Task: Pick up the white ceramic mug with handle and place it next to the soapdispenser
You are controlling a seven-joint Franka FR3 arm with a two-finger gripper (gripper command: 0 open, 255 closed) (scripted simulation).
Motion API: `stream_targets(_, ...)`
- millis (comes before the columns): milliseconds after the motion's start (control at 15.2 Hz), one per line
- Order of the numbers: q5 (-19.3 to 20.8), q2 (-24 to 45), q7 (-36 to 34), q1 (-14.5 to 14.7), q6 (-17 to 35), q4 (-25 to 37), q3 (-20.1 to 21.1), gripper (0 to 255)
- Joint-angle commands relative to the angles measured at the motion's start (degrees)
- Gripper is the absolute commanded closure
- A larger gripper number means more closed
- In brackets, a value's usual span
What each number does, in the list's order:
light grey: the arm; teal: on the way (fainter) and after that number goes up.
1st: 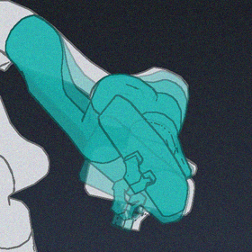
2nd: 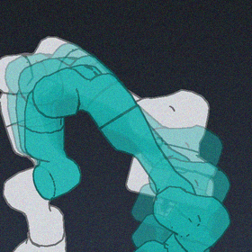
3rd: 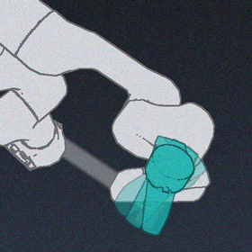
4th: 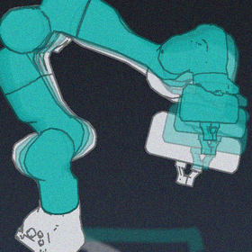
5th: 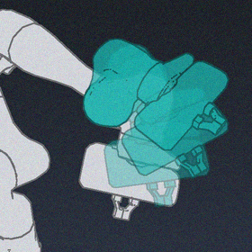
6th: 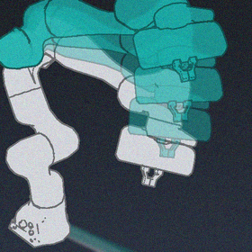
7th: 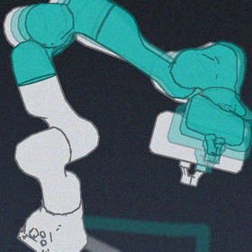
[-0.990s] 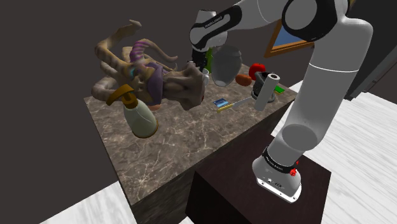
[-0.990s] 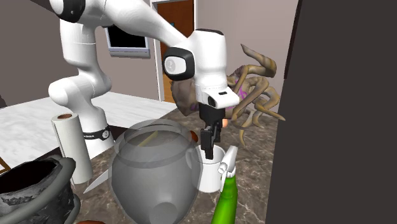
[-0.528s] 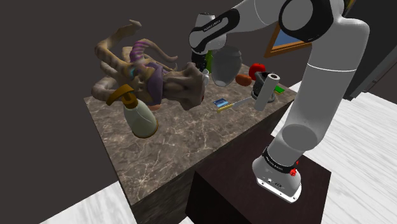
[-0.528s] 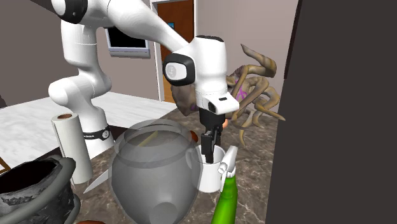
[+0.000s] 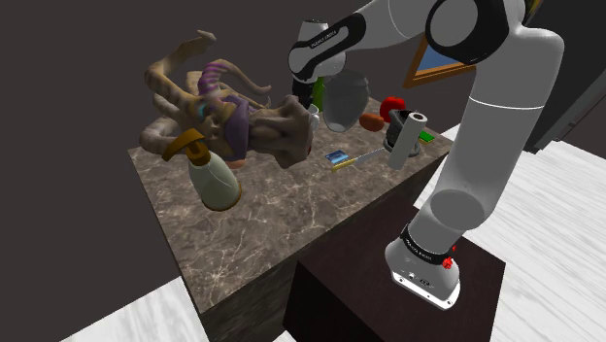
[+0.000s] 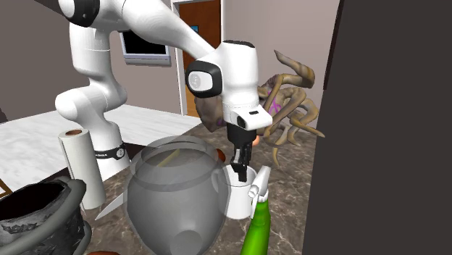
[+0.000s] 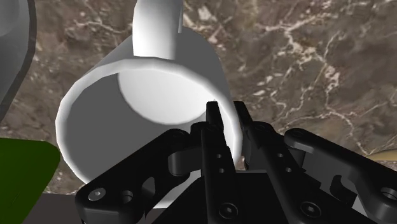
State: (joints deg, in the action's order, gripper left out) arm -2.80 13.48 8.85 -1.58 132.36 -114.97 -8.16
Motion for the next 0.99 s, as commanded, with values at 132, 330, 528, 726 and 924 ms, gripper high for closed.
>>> stream_targets(132, 0.0, 0.0, 0.0, 0.0, 0.0, 0.0, 0.0, 255)
stream_targets(330, 0.2, -0.8, -0.1, 0.0, -1.3, 0.5, -0.1, 255)
stream_targets(528, 0.4, -1.9, -0.3, 0.1, -3.4, 1.5, -0.1, 255)
stream_targets(726, 0.7, -3.0, -0.5, 0.1, -5.5, 2.6, -0.2, 255)
stream_targets(924, 0.9, -3.9, -0.6, 0.2, -7.6, 3.7, -0.2, 255)
